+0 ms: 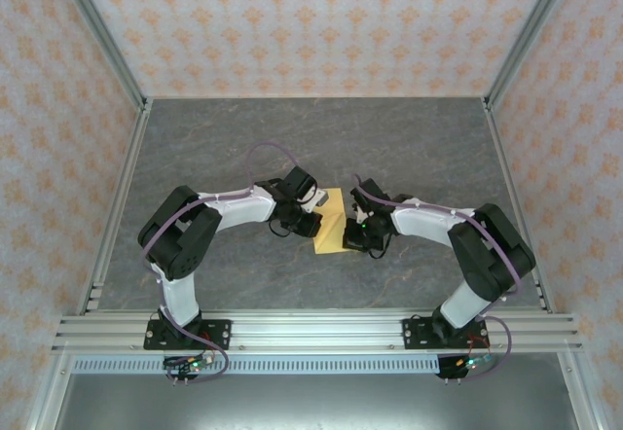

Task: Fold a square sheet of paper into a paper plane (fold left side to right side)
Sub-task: Fold the triangle a second time at the center of the table.

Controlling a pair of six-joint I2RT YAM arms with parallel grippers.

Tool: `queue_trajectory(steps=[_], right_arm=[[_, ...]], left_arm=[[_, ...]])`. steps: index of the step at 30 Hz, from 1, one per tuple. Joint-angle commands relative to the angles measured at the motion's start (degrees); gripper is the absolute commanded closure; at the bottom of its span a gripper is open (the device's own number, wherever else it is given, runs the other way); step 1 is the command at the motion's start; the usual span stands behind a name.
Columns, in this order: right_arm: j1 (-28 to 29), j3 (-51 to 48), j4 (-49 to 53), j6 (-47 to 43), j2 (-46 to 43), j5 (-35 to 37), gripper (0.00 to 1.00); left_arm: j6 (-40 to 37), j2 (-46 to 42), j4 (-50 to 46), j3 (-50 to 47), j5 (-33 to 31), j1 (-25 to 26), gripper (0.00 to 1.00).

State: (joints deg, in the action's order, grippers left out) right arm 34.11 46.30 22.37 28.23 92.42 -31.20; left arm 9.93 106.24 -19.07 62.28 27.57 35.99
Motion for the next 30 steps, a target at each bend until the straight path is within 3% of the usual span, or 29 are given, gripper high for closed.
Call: queue_trajectory(steps=[1,19,30], right_arm=[[0.71,-0.16,2.88,-0.88,2.14,2.5,0.9],[0.7,0.1,2.52,-0.85,2.07,1.98,0.9],[-2.36,-2.75,-12.13,5.32,-6.73,-3.5,0.9]], left_arm=[[-1.08,-0.74,0.33,1.18,-2.3,-0.3,0.96],[-1.08,-0.67,0.4,1.04,-2.33,-0.3,0.95],[-1.47,-0.32,0.09,0.91,-2.17,-0.3,0.96]])
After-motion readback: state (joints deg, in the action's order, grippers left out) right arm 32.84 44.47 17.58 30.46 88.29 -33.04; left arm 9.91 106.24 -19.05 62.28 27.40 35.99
